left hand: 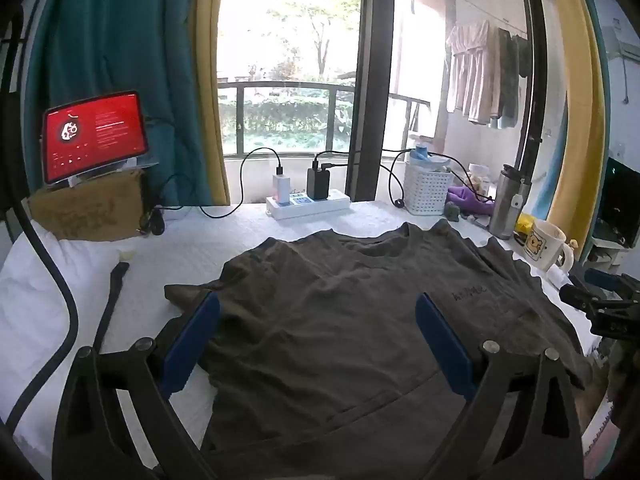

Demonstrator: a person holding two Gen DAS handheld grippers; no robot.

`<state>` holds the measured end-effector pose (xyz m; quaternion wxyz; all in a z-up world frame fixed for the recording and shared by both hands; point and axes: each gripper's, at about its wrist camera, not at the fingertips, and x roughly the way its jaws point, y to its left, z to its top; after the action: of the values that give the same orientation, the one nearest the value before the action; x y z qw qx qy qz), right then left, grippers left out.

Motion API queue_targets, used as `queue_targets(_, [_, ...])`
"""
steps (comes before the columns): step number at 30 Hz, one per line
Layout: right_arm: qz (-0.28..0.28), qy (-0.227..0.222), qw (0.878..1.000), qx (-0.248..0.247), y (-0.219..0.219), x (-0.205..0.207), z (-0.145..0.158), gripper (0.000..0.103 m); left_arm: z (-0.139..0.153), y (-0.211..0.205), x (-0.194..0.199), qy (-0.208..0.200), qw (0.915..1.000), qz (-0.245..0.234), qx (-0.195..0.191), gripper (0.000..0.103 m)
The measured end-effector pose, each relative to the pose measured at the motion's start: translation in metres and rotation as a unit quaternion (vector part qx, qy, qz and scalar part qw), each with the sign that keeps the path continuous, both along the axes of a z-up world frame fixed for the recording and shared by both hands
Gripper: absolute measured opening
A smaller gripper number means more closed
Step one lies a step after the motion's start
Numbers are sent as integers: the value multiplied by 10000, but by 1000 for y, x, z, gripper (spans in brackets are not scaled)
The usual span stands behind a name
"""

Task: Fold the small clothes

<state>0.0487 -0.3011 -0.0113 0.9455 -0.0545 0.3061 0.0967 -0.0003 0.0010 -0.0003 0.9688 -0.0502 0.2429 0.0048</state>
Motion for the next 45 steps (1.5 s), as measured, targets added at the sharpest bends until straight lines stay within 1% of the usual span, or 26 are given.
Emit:
queue_targets(3, [-9, 4, 10000, -11, 0, -2, -1, 94, 1, 0, 0, -32, 10000, 30, 45, 98])
queue_targets(10, [54, -52, 10000, -59, 9, -2, 14, 94, 7, 3, -12, -165, 9998, 50, 45, 98])
queue_targets(11, [61, -54, 9999, -64, 11, -2, 16, 94, 11, 1, -14, -165, 9998, 89, 45, 98])
queue_targets(13, [93, -125, 9999, -71, 9, -6, 12, 94, 12, 1, -15, -170, 9998, 95, 28, 98])
queue_targets(22, [86, -133, 9998, -86, 10, -8, 15, 94, 17, 1, -18, -254, 9996, 125, 24, 98])
queue_targets(30, [72, -161, 9998, -102, 8, -9, 20, 94, 20, 0, -19, -292, 9996, 6, -60, 98])
queue_targets(45, [95, -166, 9997, -118, 10, -9, 21, 94, 23, -2, -22, -322, 9994, 81, -12, 98])
